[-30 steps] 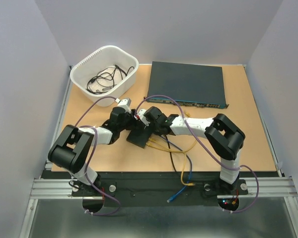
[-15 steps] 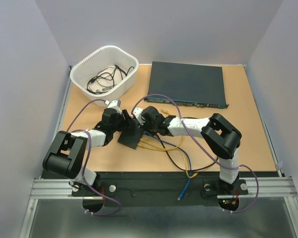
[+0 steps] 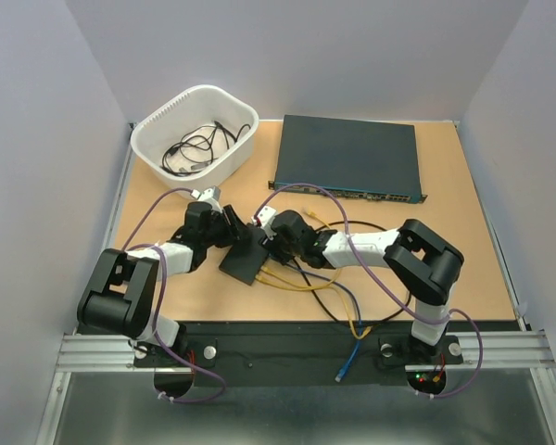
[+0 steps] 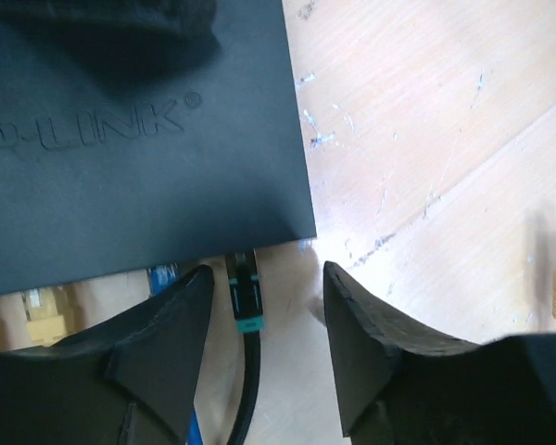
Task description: Insert the plug into the switch port
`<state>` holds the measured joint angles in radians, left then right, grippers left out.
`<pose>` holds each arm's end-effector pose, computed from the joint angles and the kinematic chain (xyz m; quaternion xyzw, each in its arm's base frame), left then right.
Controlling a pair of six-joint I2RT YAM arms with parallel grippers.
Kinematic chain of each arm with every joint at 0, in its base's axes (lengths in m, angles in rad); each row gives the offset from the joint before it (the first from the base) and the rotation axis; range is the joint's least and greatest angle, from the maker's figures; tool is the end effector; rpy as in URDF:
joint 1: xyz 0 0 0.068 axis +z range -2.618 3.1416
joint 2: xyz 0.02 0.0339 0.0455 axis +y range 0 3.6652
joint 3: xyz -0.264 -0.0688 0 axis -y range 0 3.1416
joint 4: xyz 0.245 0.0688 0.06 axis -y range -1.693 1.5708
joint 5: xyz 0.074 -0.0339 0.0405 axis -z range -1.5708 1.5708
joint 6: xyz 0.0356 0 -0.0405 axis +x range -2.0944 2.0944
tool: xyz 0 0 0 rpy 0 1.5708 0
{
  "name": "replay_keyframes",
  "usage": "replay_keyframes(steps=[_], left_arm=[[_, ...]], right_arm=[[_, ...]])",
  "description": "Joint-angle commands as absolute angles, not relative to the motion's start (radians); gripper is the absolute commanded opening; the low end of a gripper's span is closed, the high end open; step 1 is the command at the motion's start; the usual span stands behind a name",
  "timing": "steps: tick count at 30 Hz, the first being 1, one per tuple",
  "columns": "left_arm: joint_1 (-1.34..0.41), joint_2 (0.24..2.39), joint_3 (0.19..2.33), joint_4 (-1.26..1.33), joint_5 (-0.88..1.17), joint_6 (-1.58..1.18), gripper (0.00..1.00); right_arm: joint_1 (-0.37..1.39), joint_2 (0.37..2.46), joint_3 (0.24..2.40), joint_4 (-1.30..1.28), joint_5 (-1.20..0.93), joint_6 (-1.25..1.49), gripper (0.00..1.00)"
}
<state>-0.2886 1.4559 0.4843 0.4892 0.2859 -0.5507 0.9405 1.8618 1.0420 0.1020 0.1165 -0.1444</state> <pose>0.2591 -0.0874 0.1571 -0.0375 0.8492 -0.3201 0.4183 0.2327 0.3119 0.1563 -0.4486 0.7908 0.1112 0.4012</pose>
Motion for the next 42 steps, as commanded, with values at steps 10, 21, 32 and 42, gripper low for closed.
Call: replay_keyframes(steps=[10, 21, 32, 42], left_arm=[[-0.236, 1.433, 0.492, 0.502, 0.331, -0.552, 0.56], [-0.232, 1.437, 0.492, 0.525, 0.342, -0.548, 0.52], [-0.232, 1.471, 0.483, 0.574, 0.4, -0.545, 0.51], [-0.232, 1.511, 0.479, 0.61, 0.439, -0.551, 0.48]], right_arm=[[0.945, 1.709, 0.923, 0.19, 0.137, -0.032, 0.66], [0.931, 1.718, 0.885, 0.192, 0.135, -0.003, 0.38], [0.914, 1.773, 0.928, 0.192, 0.109, -0.003, 0.24], [0.914, 1.816, 0.954, 0.193, 0.1, -0.003, 0.15]])
